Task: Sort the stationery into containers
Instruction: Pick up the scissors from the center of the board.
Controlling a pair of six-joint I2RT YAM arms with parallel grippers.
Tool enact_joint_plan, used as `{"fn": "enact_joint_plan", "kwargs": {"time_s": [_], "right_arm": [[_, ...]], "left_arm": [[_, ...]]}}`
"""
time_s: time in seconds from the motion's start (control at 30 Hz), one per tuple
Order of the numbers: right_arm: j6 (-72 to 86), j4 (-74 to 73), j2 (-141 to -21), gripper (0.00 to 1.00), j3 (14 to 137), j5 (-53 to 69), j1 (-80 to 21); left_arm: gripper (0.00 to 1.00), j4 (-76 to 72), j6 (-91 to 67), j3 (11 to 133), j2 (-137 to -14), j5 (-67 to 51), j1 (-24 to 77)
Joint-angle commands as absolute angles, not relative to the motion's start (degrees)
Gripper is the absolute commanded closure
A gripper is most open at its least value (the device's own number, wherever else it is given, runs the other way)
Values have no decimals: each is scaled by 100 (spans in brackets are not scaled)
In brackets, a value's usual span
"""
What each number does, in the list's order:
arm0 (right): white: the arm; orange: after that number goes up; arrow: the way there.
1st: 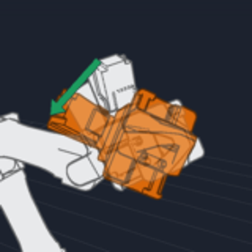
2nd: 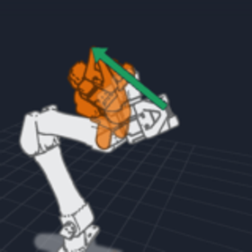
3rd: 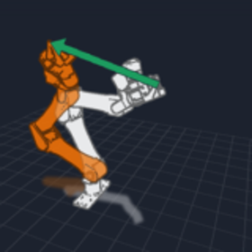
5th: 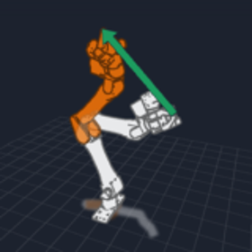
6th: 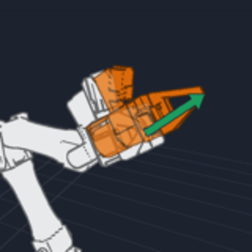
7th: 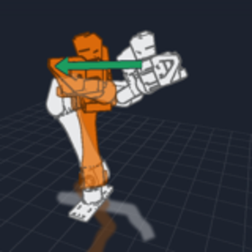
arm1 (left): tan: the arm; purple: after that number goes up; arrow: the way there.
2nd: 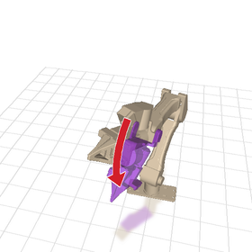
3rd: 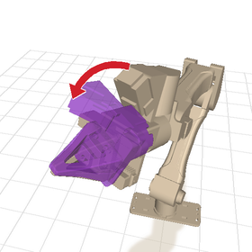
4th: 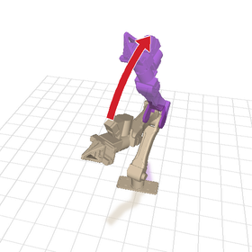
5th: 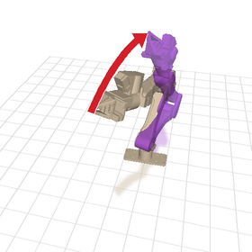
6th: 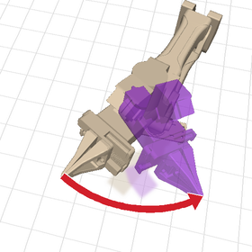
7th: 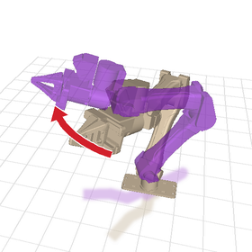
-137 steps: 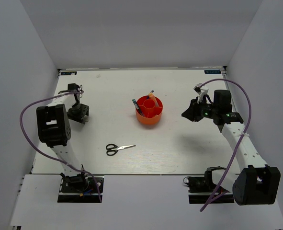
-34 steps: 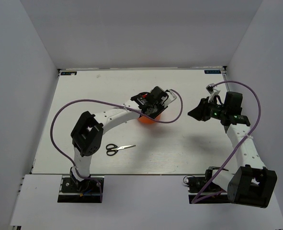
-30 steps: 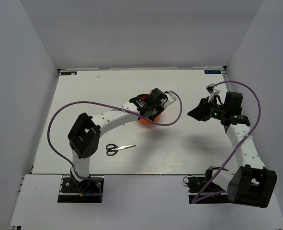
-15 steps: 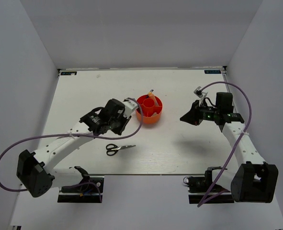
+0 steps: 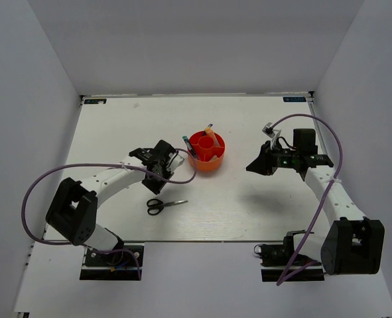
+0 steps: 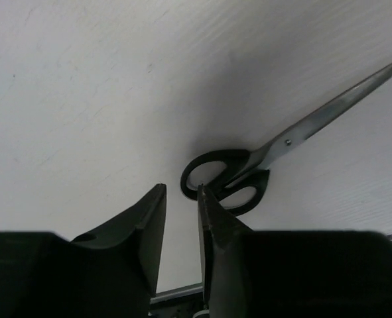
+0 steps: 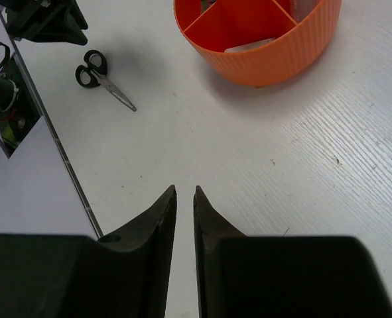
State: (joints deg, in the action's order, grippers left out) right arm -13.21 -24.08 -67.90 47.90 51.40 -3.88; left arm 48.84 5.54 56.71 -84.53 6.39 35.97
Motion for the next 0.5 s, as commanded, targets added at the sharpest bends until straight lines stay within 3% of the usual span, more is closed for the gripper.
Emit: {"fn": "enact_joint_plan", "kwargs": {"time_s": [0.0,0.47], "right_arm": [[-1529,-2540,-6794,80,5010,5221,-422],[-1608,-2611,-6671,79,5036,5335,-378]], "left_arm": [[62,5211,440,5783,-8455,879,3341],[58,5300,378,5546,-8911,449,2988]]}}
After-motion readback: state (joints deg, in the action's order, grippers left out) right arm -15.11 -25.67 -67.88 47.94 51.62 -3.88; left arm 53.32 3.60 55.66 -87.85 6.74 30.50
